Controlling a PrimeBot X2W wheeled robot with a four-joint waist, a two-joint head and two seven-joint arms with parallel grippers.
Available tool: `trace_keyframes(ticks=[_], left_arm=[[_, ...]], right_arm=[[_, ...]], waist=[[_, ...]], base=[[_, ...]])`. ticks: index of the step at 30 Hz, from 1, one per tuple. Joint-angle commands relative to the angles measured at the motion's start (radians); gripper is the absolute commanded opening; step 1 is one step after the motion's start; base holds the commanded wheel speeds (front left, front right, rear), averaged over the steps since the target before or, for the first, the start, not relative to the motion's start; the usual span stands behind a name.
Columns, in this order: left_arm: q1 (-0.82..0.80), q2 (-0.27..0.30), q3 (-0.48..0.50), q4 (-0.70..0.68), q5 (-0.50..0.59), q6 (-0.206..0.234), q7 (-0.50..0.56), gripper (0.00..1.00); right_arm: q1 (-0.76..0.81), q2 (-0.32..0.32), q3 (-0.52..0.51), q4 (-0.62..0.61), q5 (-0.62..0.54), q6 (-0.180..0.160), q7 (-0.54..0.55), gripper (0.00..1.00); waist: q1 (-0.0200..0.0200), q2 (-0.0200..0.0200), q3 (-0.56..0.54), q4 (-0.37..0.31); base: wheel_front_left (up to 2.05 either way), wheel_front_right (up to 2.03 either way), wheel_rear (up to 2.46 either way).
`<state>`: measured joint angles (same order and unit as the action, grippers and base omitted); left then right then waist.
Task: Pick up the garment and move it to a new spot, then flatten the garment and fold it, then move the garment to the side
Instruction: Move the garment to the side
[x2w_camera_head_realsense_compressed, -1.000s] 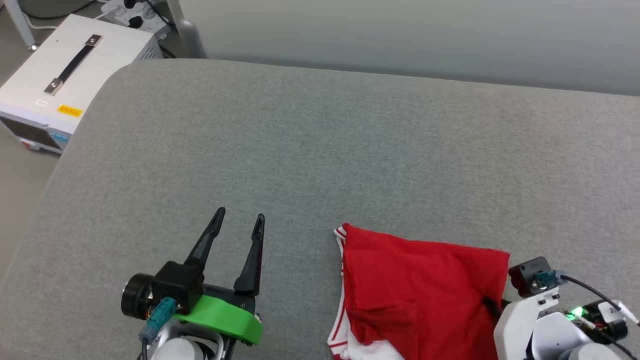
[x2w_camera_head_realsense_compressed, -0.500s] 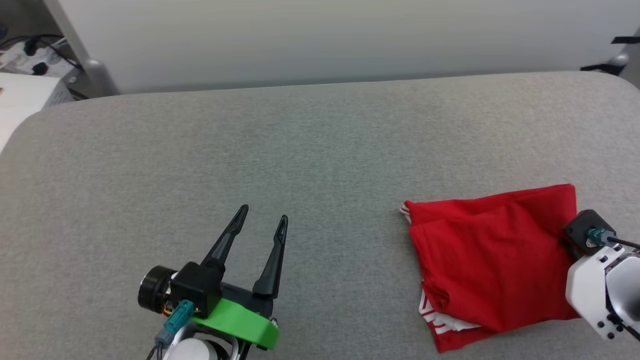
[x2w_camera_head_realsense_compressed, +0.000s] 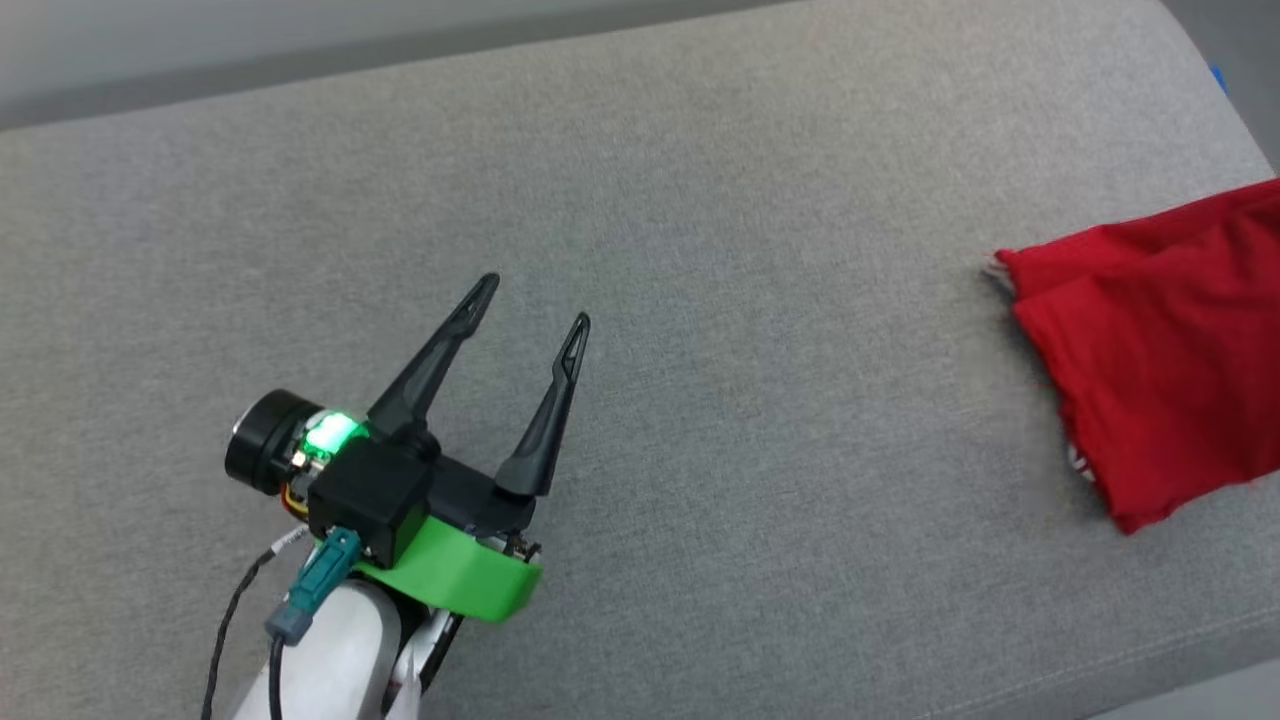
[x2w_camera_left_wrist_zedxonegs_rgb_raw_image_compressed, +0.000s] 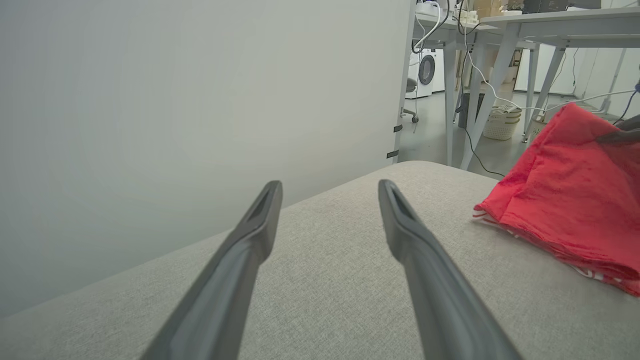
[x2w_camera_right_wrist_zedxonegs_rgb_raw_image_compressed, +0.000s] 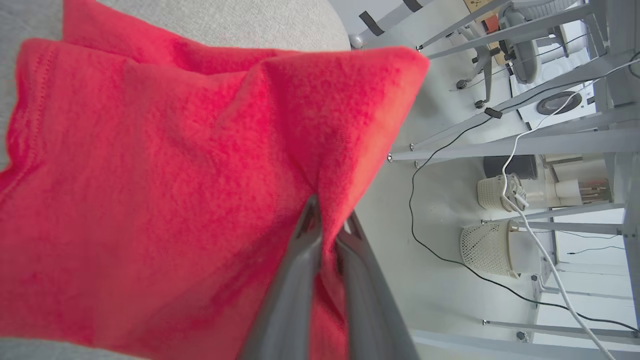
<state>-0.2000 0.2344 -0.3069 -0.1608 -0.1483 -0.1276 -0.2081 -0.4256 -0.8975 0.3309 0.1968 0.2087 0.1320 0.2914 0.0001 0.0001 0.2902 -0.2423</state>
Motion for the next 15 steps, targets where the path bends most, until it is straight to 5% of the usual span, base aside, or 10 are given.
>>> trace_keyframes(ticks=[1,9,10,15], left_arm=[[-0.028,0.015,-0.002,-0.023,0.010,-0.003,0.013,1.00],[-0.101,0.059,-0.005,-0.151,0.001,-0.003,0.083,1.00],[-0.115,0.072,0.000,-0.190,-0.001,-0.003,0.105,1.00],[-0.114,0.088,0.008,-0.211,-0.002,0.001,0.121,1.00]], right_arm=[[-0.035,0.010,-0.020,0.039,-0.015,-0.001,-0.034,0.00],[-0.131,0.071,-0.155,0.304,-0.082,-0.001,-0.144,0.00],[-0.170,0.104,-0.203,0.409,-0.124,-0.001,-0.214,0.00],[-0.231,0.156,-0.235,0.516,-0.179,-0.001,-0.294,0.00]], waist=[[-0.0001,-0.0001,0.153,-0.095],[-0.0001,-0.0001,0.258,-0.073],[-0.0001,-0.0001,0.293,-0.056],[-0.0001,-0.0001,0.315,-0.041]], base=[[0.00,0.00,0.00],[0.00,0.00,0.00],[0.00,0.00,0.00],[0.00,0.00,0.00]])
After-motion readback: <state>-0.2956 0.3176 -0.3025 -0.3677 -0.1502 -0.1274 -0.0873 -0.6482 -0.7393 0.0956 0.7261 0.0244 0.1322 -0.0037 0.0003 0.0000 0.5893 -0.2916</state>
